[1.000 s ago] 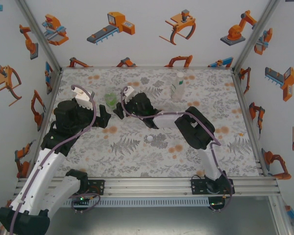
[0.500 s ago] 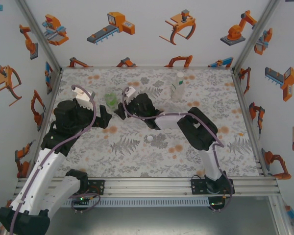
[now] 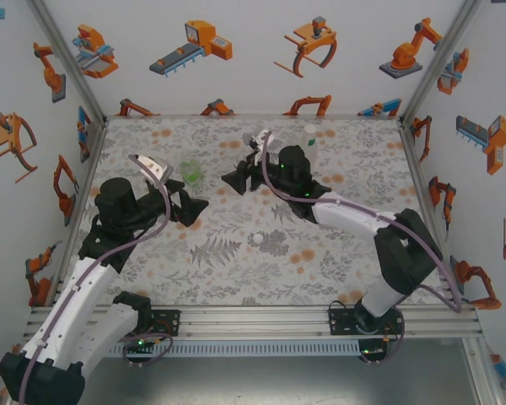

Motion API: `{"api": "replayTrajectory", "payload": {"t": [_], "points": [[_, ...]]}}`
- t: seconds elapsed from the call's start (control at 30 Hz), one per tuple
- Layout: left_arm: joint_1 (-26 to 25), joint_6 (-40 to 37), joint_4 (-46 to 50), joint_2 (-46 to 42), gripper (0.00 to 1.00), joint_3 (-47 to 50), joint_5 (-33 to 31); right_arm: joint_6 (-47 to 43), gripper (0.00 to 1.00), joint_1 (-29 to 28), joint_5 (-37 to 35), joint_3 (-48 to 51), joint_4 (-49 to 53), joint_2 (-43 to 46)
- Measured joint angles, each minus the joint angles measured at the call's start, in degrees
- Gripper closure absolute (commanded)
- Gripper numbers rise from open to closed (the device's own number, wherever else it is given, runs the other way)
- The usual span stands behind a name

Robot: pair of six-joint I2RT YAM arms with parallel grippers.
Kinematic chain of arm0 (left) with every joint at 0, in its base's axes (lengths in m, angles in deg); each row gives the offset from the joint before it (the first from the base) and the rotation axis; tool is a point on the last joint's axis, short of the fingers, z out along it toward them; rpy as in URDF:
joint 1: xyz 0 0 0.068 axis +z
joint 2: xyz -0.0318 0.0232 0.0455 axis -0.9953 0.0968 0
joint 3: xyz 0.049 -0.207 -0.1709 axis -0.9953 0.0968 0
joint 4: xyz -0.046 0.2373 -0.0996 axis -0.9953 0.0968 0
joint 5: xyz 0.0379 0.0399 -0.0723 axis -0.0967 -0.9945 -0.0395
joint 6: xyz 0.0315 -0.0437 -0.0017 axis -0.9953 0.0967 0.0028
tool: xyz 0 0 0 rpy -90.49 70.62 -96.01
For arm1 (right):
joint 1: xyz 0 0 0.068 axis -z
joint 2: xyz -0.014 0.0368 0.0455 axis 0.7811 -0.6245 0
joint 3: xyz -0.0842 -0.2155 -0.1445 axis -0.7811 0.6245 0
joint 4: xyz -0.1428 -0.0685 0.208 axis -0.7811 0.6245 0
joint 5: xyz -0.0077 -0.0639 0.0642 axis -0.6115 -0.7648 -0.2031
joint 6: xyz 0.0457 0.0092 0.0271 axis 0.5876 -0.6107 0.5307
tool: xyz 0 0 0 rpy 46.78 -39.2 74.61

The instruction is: Screw on the bottle caps

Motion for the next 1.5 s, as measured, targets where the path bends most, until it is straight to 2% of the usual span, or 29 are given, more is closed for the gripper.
{"api": "replayTrajectory", "payload": {"t": [0.3,0.57,1.5], "points": [[-9.40,-3.08,-12.50,0.04,0.10,4.20,6.19,0.28,0.51,0.20,8.87,2.21,8.96,13.00],[-11.61,-3.21,-19.65,3.04,0.10,4.87,7.43,1.22,0.51,0.20,12.26,4.07,10.23,20.26],[-13.84,-4.57,-21.31,4.72,0.10,3.21,9.40,7.17,0.53,0.20,13.70,5.20,5.90,21.11]]}}
